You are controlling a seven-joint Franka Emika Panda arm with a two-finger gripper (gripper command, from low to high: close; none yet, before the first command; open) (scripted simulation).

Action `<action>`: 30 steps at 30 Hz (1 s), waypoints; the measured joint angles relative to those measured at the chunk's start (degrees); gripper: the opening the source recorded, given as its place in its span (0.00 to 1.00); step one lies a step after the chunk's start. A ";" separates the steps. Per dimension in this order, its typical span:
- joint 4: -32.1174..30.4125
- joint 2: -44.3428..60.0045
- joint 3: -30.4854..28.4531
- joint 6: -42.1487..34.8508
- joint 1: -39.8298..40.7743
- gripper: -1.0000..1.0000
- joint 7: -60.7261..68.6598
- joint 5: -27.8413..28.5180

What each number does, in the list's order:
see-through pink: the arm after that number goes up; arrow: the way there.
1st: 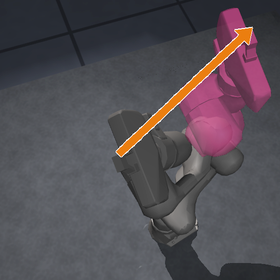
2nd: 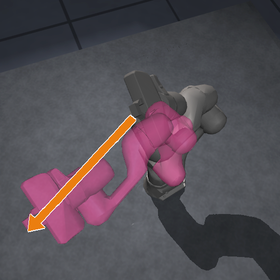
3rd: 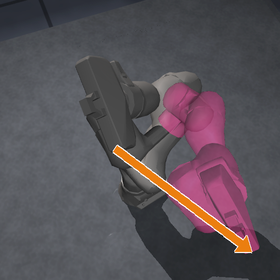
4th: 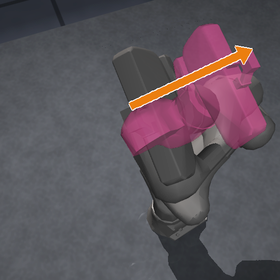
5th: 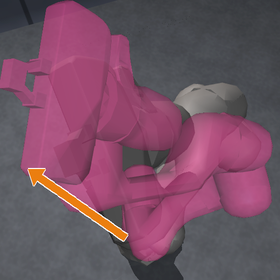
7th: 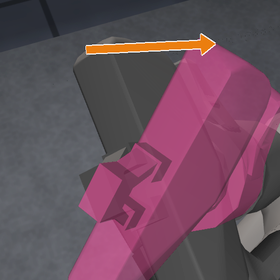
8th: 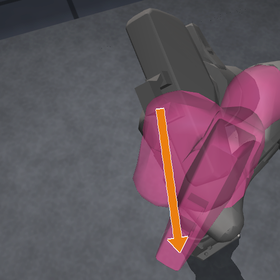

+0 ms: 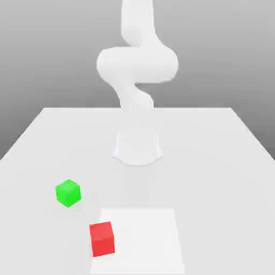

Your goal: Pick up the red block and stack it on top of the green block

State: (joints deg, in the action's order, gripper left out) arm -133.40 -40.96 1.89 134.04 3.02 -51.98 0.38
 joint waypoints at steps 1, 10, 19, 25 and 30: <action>-0.70 2.10 0.79 0.98 1.26 0.50 -2.70 0.22; -6.55 19.74 6.33 9.12 10.62 0.50 -25.75 2.79; -12.33 37.21 7.89 17.14 16.37 0.50 -48.35 5.03; -15.63 48.53 7.12 23.18 17.28 0.50 -59.60 3.23; -14.47 58.66 3.89 31.40 14.85 0.00 -63.07 6.47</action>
State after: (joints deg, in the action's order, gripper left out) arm -147.87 17.70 5.78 165.44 17.86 -115.05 6.86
